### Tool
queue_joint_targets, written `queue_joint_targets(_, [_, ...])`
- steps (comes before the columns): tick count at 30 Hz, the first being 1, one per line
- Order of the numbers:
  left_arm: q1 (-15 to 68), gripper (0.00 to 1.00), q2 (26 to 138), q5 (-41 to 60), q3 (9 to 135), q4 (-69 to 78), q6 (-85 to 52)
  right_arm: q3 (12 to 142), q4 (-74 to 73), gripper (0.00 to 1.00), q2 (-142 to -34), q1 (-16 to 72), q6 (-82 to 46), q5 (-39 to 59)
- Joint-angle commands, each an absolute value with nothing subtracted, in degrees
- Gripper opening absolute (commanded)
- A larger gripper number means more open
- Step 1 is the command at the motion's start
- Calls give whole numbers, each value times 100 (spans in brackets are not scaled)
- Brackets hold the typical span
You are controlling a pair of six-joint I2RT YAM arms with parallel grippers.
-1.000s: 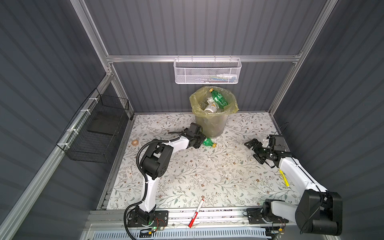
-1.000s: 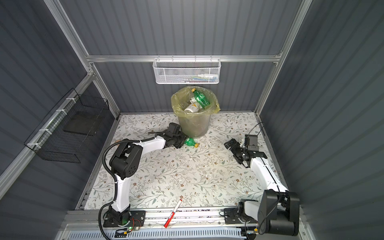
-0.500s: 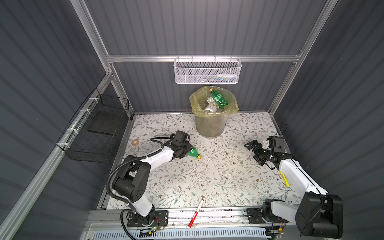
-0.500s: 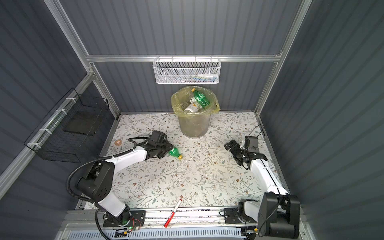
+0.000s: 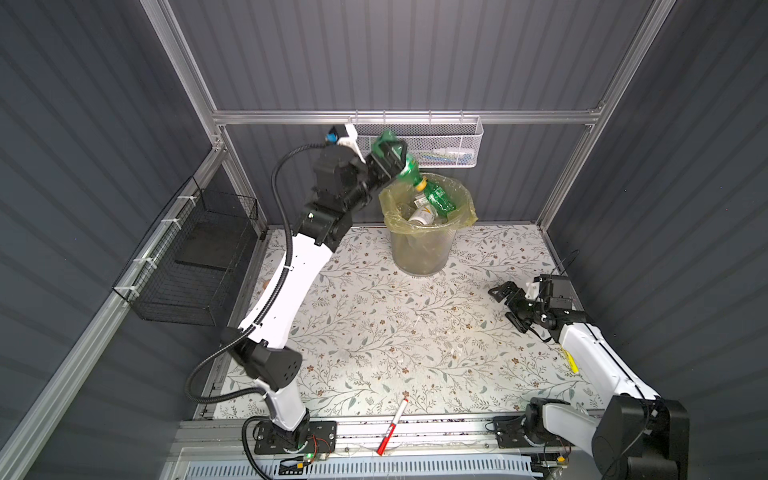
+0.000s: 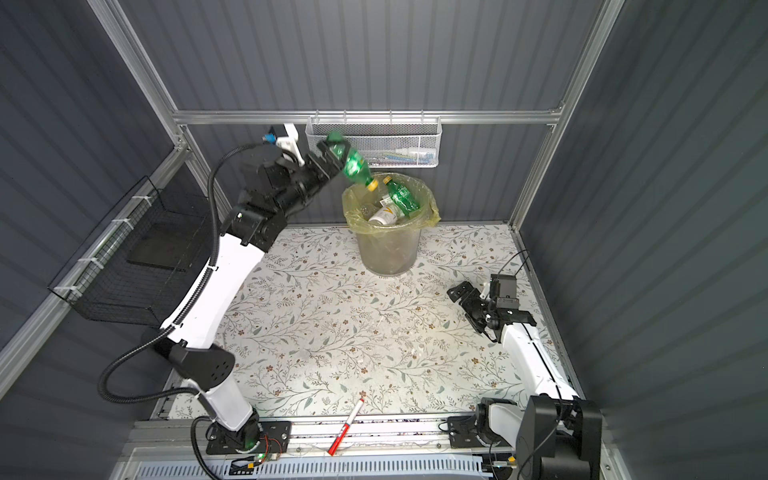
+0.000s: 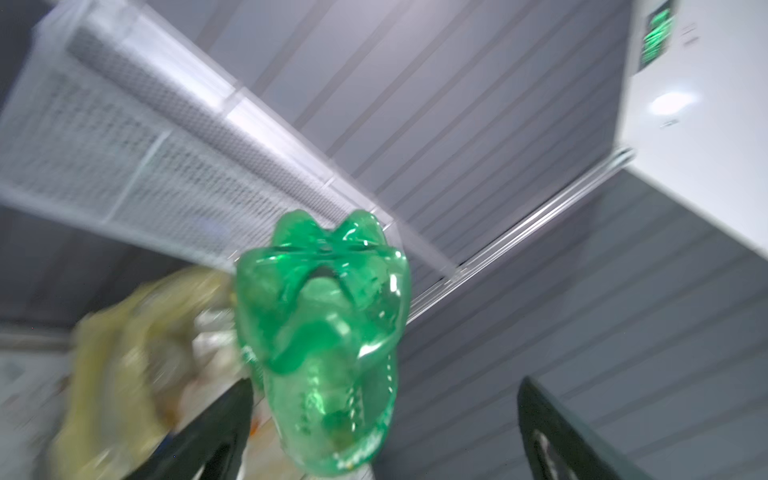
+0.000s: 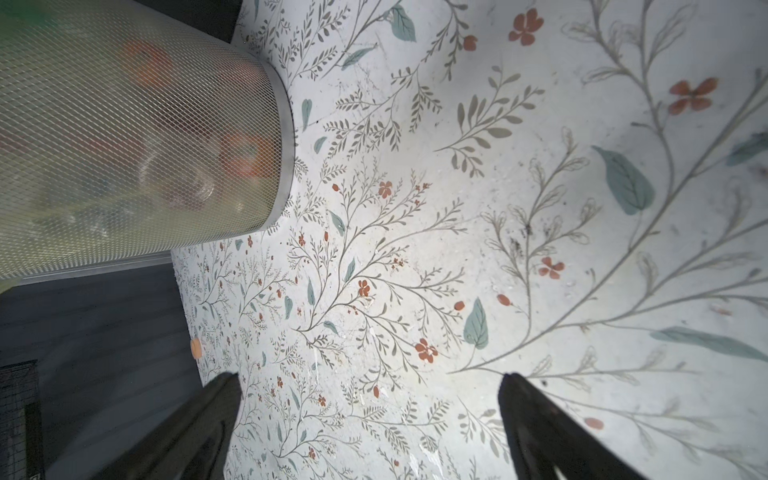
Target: Throw the plastic bottles in the bin
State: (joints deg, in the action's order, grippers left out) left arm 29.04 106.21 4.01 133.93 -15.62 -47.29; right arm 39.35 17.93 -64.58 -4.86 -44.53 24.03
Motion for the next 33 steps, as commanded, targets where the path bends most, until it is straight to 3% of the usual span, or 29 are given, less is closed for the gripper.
queue_joint_targets(1, [2784,100,11689,1138,14186,-2446,-4557,3867,1964,99,-6179,-448,-4479,2397])
queue_joint_targets(3, [2727,100,11608,1068,13811,-2386,-4514,3797,2047,99,-6065,-448,-4439,2304])
queue_joint_targets(9, [2086,100,9774,934,10433,-1274,-4442,3730,2057,99,-6105,-448,-4338,2282])
queue_joint_targets(17, [1714,100,7376,-1603,6951,-1471,-2263,4123,2094,99,-6610,-474,-3782,1643])
queue_joint_targets(22, [1672,100,7036,-3112,5149,-1057,-2343,4203,1838,99,-6622,-542,-3390,863])
queue_joint_targets(25, [1644,100,6970,-3682,4154,-33,-2180,3944,1257,99,-6275,-595,-2974,196])
queue_joint_targets(33, [1626,100,7942,-4778,3508,1990,-992,2823,-863,99,-6103,-641,-2036,-1326])
